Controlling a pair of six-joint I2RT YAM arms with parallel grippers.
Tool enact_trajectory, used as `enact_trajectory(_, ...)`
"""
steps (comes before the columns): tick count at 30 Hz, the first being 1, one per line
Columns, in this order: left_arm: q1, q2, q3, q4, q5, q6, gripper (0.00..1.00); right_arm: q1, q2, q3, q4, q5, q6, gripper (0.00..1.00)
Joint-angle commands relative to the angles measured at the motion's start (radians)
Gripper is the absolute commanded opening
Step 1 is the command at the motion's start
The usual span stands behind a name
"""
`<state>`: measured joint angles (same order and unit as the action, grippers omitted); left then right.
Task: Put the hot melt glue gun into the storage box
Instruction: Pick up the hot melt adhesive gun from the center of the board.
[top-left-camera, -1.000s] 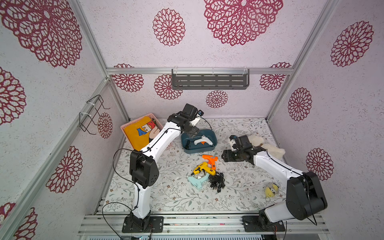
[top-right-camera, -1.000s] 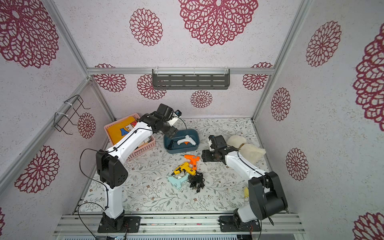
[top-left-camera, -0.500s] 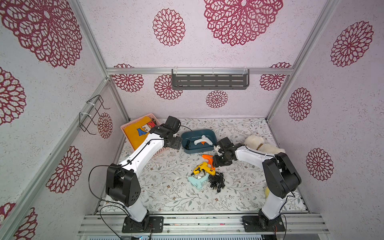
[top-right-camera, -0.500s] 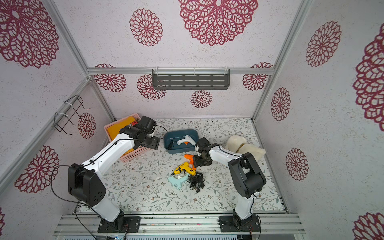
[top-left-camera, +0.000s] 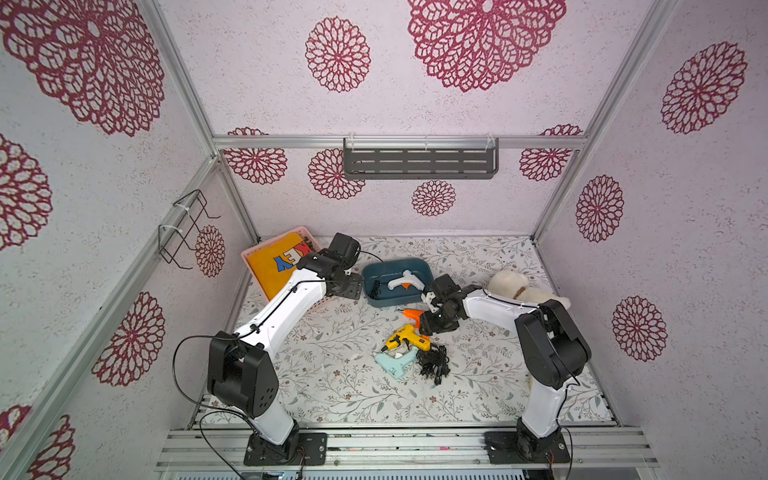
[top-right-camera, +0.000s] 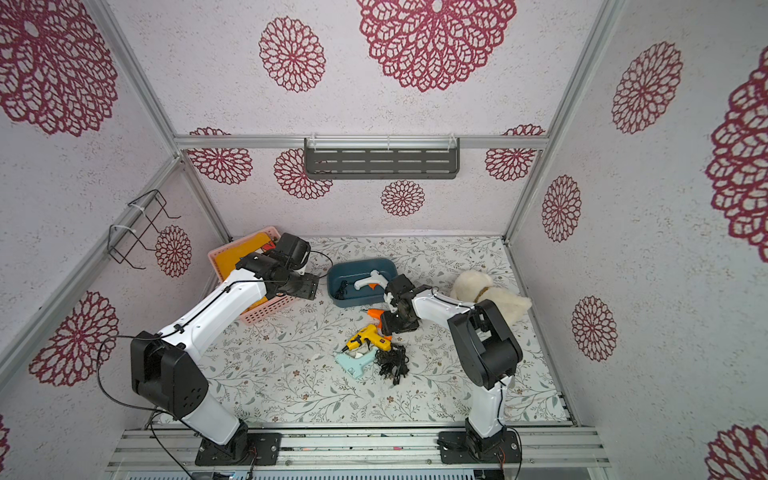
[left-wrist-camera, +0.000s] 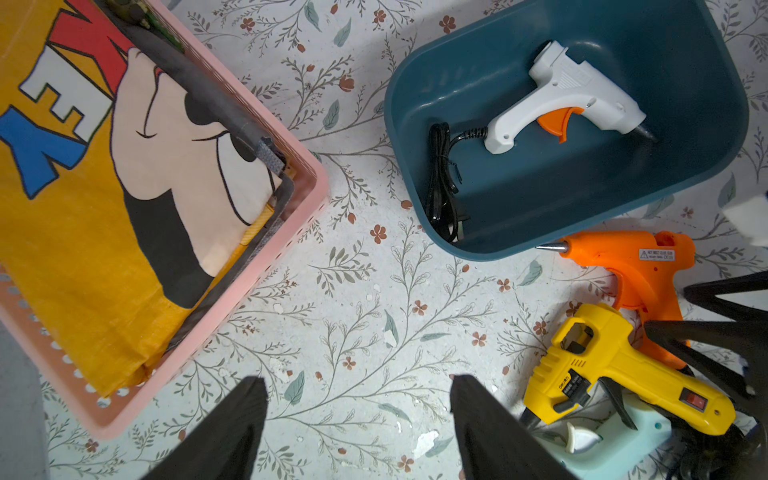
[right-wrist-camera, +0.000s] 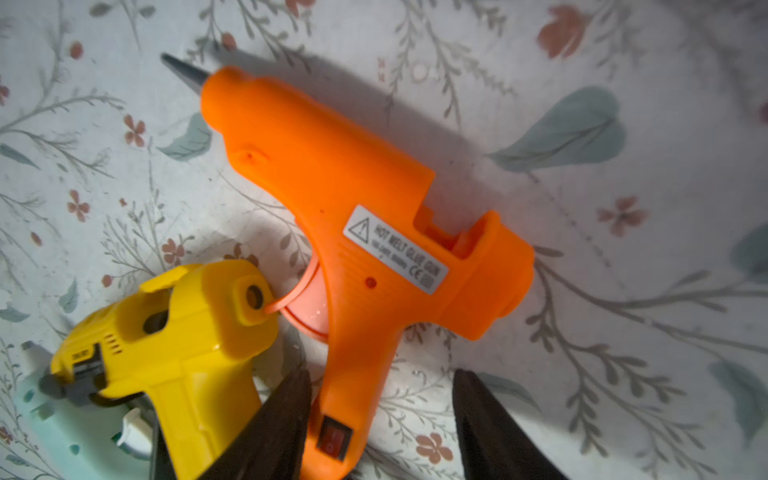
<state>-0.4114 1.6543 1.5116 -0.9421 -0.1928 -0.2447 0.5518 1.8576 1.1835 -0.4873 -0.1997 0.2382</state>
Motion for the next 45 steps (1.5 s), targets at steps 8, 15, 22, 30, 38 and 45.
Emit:
enact_trajectory(8, 0.001, 0.028, 0.06, -0.016, 0.02, 0.002, 0.77, 0.007, 0.065, -0.032, -0.072, -0.023, -0.024, 0.56)
enact_trajectory(15, 0.001, 0.047, 0.089, -0.025, 0.027, -0.002, 0.77, 0.001, 0.018, -0.037, -0.07, 0.027, -0.02, 0.25)
enact_trajectory(22, 0.0, 0.035, 0.086, -0.031, 0.023, -0.01, 0.77, -0.01, -0.067, 0.063, -0.172, 0.083, -0.063, 0.15)
enact_trajectory(30, 0.001, 0.03, 0.062, -0.017, 0.036, -0.029, 0.77, -0.024, -0.171, 0.056, -0.197, 0.085, -0.08, 0.1)
enact_trajectory(38, 0.0, 0.039, 0.061, -0.006, 0.052, -0.039, 0.77, -0.036, -0.301, 0.025, -0.173, 0.103, -0.111, 0.09)
enact_trajectory(45, -0.002, 0.031, 0.049, 0.057, 0.143, -0.109, 0.77, -0.056, -0.418, -0.031, -0.021, 0.017, -0.056, 0.09)
